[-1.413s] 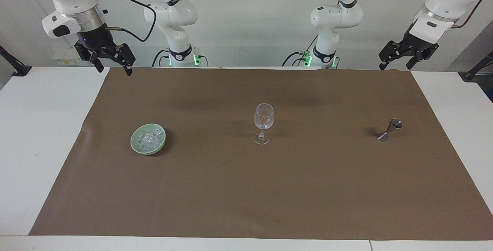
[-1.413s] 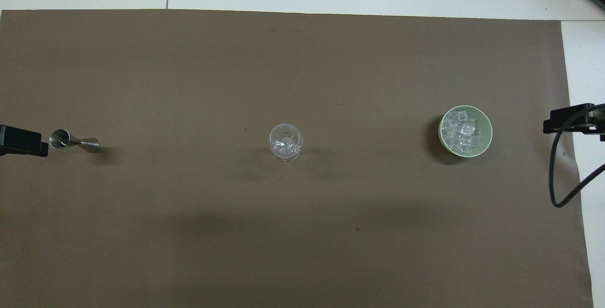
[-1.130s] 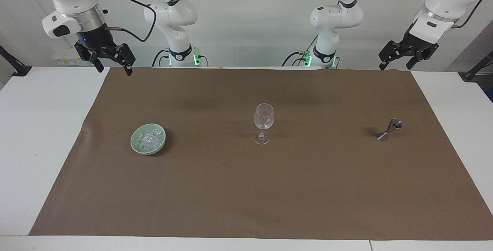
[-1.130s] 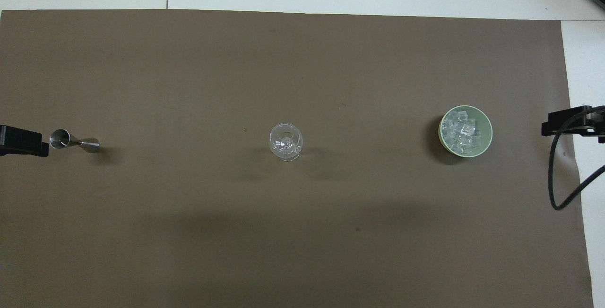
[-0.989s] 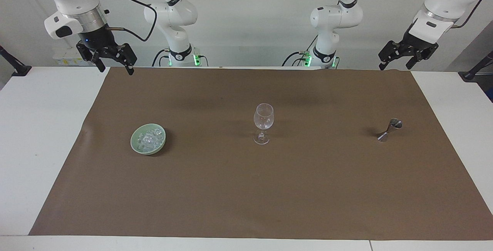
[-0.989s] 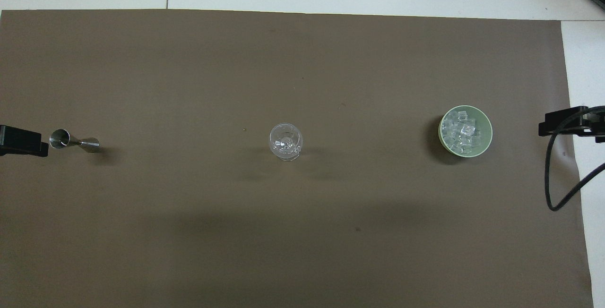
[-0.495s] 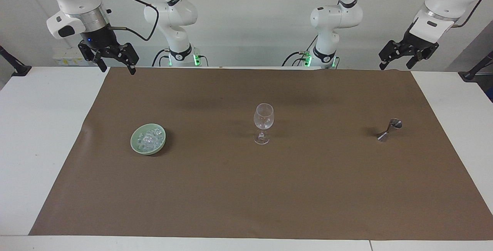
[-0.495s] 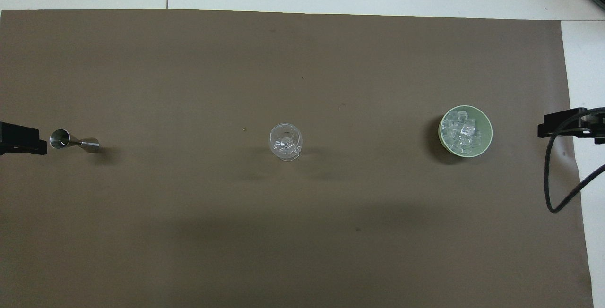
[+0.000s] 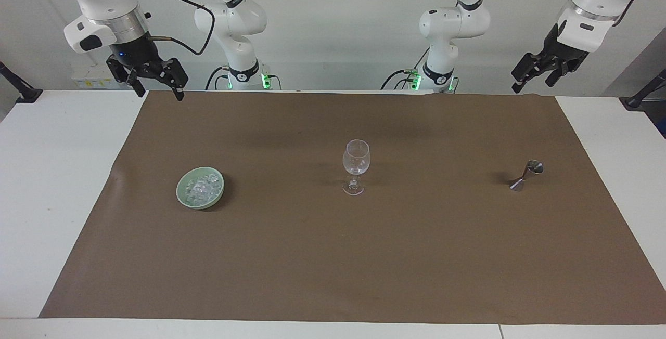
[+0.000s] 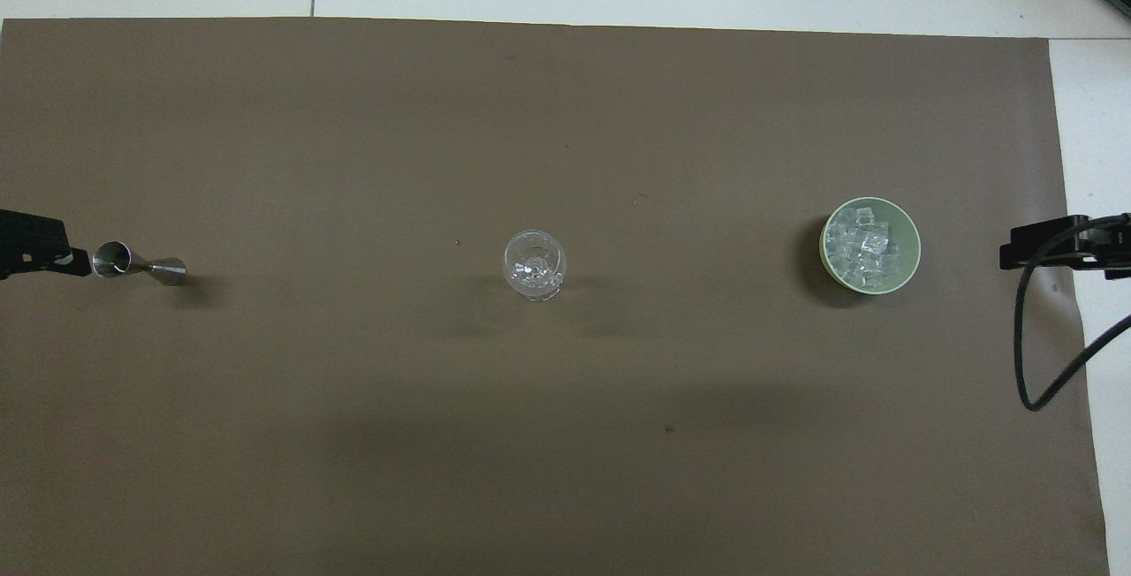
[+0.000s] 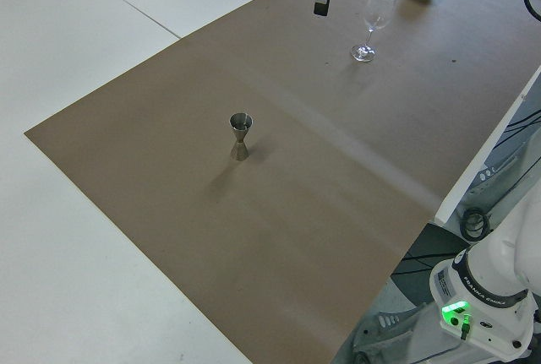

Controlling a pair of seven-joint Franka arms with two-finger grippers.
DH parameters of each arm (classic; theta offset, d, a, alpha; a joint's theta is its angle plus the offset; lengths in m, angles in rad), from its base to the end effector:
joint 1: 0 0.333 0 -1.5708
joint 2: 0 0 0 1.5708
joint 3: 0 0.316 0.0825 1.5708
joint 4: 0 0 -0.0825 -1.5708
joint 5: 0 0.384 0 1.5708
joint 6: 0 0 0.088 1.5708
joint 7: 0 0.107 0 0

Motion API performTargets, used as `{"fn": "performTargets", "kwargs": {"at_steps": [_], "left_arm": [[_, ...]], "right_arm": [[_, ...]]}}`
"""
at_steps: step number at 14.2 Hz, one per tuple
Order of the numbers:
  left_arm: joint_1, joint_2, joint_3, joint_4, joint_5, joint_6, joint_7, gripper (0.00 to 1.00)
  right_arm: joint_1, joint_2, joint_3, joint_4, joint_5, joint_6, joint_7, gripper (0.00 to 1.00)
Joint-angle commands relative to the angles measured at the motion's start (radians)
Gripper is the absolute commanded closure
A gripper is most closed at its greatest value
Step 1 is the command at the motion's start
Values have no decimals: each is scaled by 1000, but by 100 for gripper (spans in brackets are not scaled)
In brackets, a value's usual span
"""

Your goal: Pour wine and add ice with both arms

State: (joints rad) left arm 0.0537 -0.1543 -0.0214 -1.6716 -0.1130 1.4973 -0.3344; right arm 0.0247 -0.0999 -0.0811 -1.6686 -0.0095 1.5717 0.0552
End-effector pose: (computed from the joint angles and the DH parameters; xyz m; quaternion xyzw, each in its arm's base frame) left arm 0.4980 0.0024 0.6528 0.9823 0.1787 -0.0181 0.0526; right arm 0.5218 -0.0327 0.6320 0.9985 -0.0556 0.0013 0.0007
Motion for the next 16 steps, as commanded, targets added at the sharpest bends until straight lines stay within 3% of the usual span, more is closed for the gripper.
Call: {"fn": "performTargets", "kwargs": {"at_steps": [1, 5, 16], "left_arm": [[52, -18, 0, -22, -36, -5, -34, 0], [187, -25, 0, -34, -132, 1, -72, 0], [323, -47, 3, -178, -290, 132, -426, 0]], "right_arm": [[-3, -32, 1, -37, 9, 2, -26, 0], [-3, -32, 1, -37, 9, 4, -24, 0], [-2, -35, 1, -40, 9, 1, -24, 0]]}}
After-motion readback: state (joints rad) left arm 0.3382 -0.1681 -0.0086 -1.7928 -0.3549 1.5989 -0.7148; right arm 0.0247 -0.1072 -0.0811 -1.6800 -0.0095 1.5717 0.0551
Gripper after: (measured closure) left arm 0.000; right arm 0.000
